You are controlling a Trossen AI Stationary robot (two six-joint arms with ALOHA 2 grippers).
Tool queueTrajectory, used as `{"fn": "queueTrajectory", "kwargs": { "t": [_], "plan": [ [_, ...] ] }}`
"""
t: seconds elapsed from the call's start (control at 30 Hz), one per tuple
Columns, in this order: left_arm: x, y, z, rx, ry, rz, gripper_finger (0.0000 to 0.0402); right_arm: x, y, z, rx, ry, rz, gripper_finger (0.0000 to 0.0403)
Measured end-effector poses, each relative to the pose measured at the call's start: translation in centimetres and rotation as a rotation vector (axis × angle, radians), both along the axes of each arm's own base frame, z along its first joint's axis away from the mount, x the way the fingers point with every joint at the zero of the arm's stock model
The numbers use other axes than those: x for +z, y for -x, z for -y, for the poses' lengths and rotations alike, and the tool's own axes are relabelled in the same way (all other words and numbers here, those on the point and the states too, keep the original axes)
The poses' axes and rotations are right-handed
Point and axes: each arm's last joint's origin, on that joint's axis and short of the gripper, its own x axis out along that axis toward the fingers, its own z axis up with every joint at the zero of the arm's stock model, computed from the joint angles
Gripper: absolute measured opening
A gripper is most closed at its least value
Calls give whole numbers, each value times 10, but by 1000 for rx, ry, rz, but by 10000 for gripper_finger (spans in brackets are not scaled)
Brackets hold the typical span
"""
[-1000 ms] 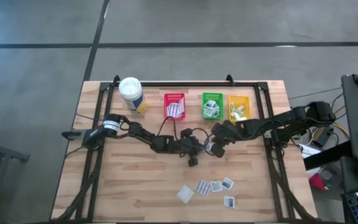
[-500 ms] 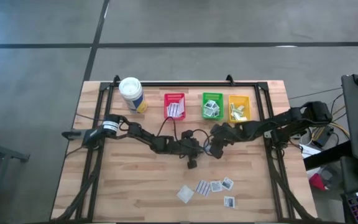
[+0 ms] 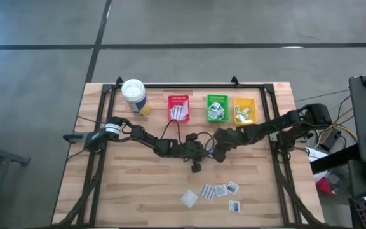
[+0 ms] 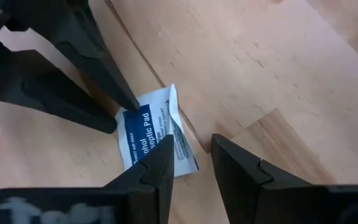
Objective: Pick & Place First Aid Supplies
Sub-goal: Put the alcohol pad in the green bin
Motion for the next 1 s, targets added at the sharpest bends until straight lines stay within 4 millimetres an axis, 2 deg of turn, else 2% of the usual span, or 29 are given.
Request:
{"fn": "queueTrajectory", "kwargs": {
  "t": [0.23, 0.87, 1.0],
  "plan": [
    [0, 0, 0, -1, 0, 0, 80, 2, 1, 0, 4, -64, 1, 94],
    [0, 0, 0, 1, -2, 0, 80, 0, 3, -1, 36, -50, -7, 12],
    [1, 0, 0, 9, -7, 9, 80, 0, 3, -1, 36, -50, -6, 8]
  ]
}}
